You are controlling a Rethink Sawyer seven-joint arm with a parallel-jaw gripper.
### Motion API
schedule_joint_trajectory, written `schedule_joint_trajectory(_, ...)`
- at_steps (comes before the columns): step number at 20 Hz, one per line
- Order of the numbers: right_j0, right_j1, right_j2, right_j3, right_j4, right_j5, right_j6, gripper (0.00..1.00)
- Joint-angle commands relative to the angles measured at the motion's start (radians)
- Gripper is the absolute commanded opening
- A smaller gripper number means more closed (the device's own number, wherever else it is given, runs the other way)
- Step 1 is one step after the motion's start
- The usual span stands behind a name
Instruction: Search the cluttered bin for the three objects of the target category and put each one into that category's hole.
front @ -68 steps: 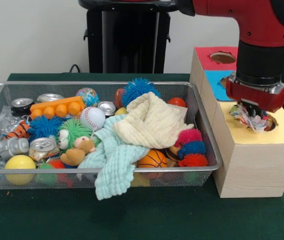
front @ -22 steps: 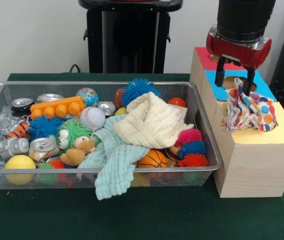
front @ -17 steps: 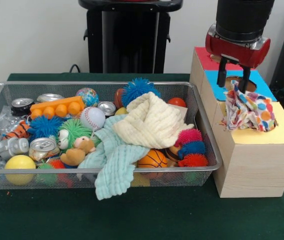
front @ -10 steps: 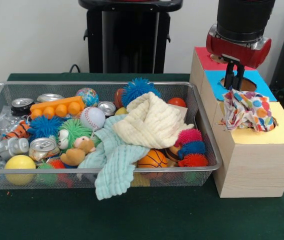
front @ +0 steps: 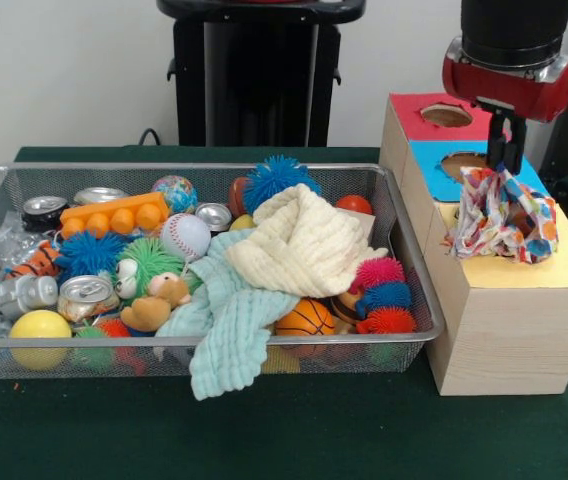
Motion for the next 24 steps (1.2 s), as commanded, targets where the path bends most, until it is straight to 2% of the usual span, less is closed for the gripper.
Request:
schedule_joint_trajectory(1, -0.014, 0.010, 0.112, 0.101, 0.083, 0.041, 0.223, 0.00)
schedule_joint_trajectory(5, -0.006, 0.020, 0.115, 0.111, 0.096, 0.006, 0.218, 0.00)
schedule_joint_trajectory(8, 0.004, 0.032, 0.103, 0.099, 0.088, 0.003, 0.224, 0.00)
schedule_joint_trajectory(11, 0.009, 0.048, 0.103, 0.112, 0.083, -0.058, 0.209, 0.00)
schedule_joint_trajectory(14, 0.011, 0.061, 0.092, 0.100, 0.067, -0.067, 0.205, 0.00)
schedule_joint_trajectory(21, -0.007, 0.078, 0.102, 0.118, 0.062, -0.123, 0.171, 0.00)
schedule_joint_trajectory(24, -0.028, 0.107, 0.121, 0.124, 0.061, -0.189, 0.141, 0.00)
